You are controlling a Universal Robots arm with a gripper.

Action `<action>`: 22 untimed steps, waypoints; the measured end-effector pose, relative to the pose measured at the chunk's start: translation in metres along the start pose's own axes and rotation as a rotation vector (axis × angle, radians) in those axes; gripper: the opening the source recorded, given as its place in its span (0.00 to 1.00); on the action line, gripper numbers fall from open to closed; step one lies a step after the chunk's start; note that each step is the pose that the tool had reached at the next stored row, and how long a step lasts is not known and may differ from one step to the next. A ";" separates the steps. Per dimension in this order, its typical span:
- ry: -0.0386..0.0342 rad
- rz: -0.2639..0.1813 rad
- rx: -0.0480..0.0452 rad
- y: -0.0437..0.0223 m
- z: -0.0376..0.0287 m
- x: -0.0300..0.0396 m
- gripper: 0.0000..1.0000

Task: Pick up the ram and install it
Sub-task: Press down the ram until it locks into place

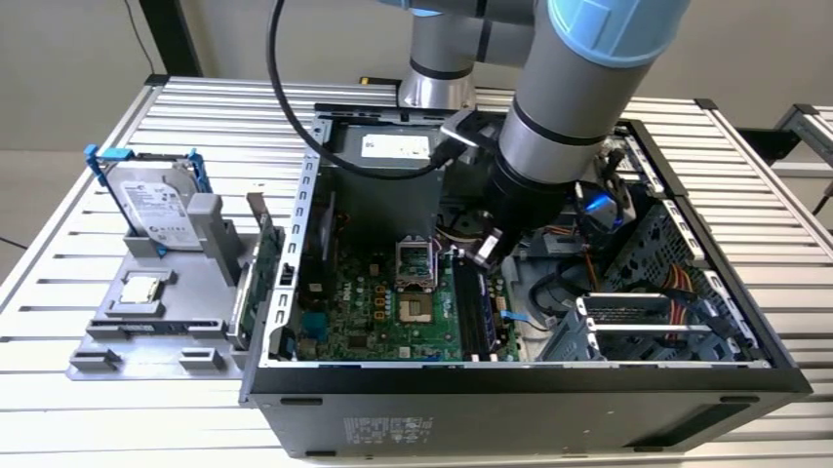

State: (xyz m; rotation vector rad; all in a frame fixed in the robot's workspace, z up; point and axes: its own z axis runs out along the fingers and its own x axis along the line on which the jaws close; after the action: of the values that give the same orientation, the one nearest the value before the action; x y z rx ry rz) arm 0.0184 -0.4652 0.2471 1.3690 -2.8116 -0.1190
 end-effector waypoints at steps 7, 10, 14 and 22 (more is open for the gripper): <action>-0.0287 -0.071 0.0417 0.0000 0.0000 0.0000 0.00; -0.0337 -0.117 0.0499 0.0000 0.0002 -0.0001 0.00; -0.0302 -0.190 0.0469 0.0000 0.0005 0.0001 0.00; -0.0235 -0.335 0.0404 -0.0002 0.0027 0.0000 0.00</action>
State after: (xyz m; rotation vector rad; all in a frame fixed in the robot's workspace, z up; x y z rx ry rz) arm 0.0184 -0.4652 0.2443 1.8479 -2.5878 -0.0813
